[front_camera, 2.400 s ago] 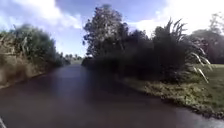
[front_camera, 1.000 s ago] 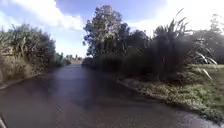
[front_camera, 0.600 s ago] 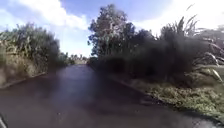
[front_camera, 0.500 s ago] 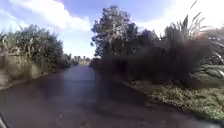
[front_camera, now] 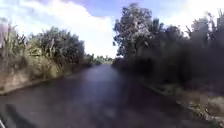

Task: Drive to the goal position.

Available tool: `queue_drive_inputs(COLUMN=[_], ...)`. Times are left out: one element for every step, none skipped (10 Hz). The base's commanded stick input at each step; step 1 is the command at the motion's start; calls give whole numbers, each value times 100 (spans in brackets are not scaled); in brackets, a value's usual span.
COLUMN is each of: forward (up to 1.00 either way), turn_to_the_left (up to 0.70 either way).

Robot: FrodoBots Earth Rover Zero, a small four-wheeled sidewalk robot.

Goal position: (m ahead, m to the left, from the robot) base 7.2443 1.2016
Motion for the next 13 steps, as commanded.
queue_drive_inputs(forward=[100,100,100,100,100,100,100,100,100,100,100,100,100], turn_to_the_left=[0,0,0,0,0,0,0,0,0,0,0,0,0])
